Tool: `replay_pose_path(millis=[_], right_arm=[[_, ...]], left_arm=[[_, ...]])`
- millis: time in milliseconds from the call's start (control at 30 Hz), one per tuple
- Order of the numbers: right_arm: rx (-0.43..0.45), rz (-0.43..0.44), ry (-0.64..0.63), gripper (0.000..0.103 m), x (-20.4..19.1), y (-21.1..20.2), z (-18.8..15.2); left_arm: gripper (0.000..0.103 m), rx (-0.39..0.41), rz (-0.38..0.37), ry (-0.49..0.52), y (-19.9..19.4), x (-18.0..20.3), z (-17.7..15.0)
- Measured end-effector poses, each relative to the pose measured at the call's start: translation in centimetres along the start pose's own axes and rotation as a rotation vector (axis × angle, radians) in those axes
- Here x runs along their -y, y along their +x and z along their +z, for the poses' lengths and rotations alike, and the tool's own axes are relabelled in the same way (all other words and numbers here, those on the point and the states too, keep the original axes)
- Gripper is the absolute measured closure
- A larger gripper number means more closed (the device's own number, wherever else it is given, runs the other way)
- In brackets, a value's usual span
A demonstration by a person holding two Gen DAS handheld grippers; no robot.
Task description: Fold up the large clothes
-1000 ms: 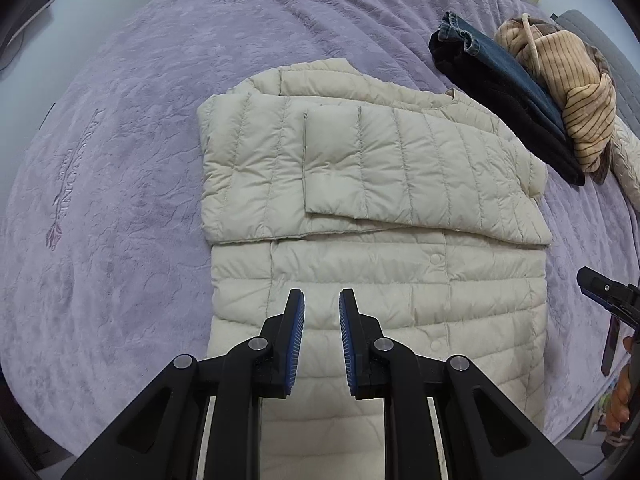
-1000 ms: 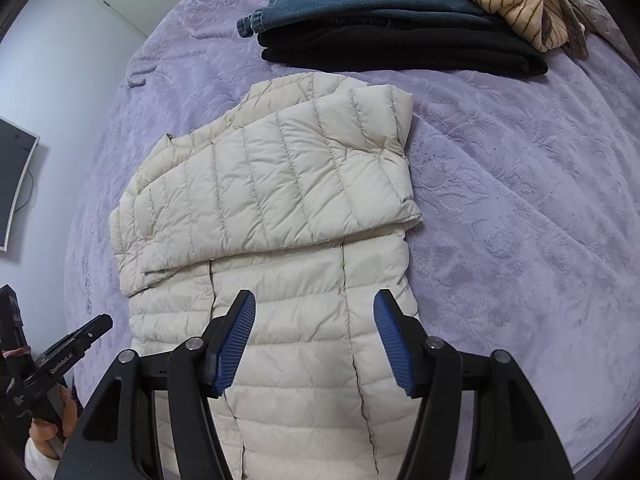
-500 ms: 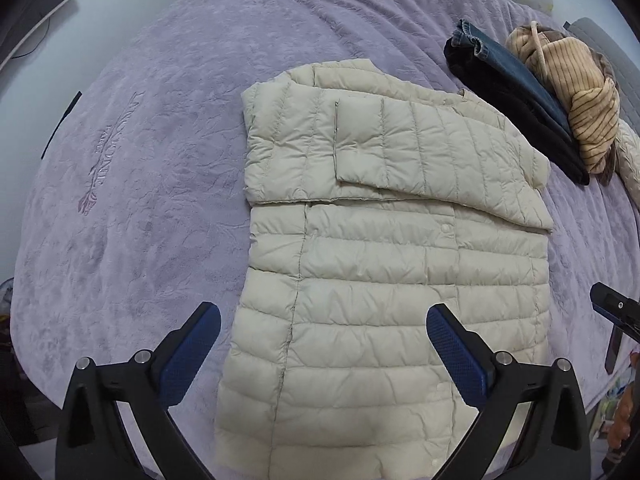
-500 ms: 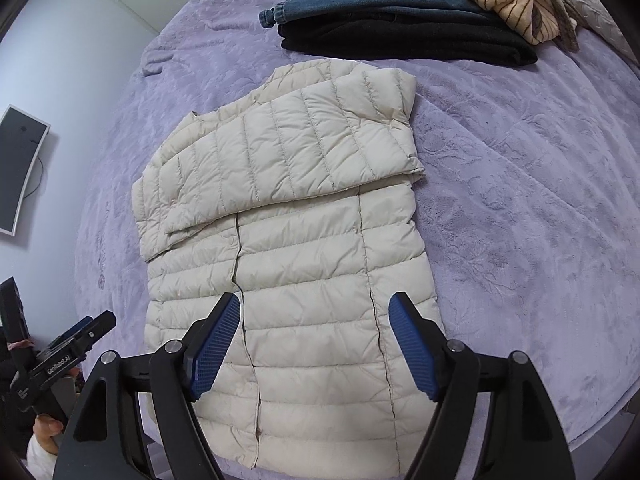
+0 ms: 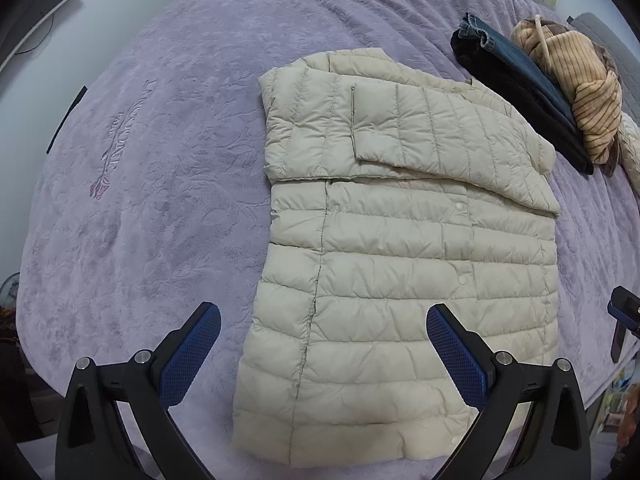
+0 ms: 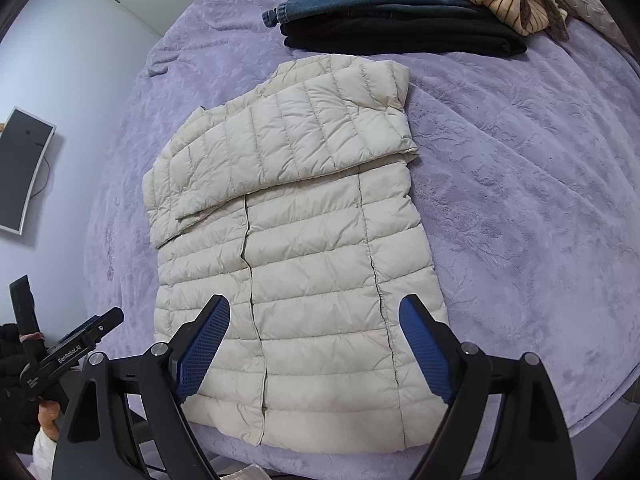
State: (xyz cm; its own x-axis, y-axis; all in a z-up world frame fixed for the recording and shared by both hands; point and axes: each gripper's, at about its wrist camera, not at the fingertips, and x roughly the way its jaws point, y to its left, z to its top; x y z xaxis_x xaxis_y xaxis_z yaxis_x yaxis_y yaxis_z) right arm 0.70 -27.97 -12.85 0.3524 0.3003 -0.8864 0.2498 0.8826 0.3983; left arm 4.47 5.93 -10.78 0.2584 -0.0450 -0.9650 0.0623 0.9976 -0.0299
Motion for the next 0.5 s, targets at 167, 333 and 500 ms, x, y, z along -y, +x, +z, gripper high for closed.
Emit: replay_pose_path(millis=[167, 333, 500], right_arm=[[0.027, 0.019, 0.023, 0.014, 0.5, -0.3, -0.8], [-0.023, 0.030, 0.053, 0.014, 1.1, 0.2, -1.3], [-0.105, 0.019, 0.081, 0.014, 2.1, 1.4, -2.0]], left_arm=[[0.000, -0.018, 0.003, 0.005, 0.4, -0.3, -0.8], [0.000, -0.044, 0.007, 0.005, 1.0, -0.7, -1.5], [0.000, -0.078, 0.006, 0.021, 2.1, -1.3, -2.5]])
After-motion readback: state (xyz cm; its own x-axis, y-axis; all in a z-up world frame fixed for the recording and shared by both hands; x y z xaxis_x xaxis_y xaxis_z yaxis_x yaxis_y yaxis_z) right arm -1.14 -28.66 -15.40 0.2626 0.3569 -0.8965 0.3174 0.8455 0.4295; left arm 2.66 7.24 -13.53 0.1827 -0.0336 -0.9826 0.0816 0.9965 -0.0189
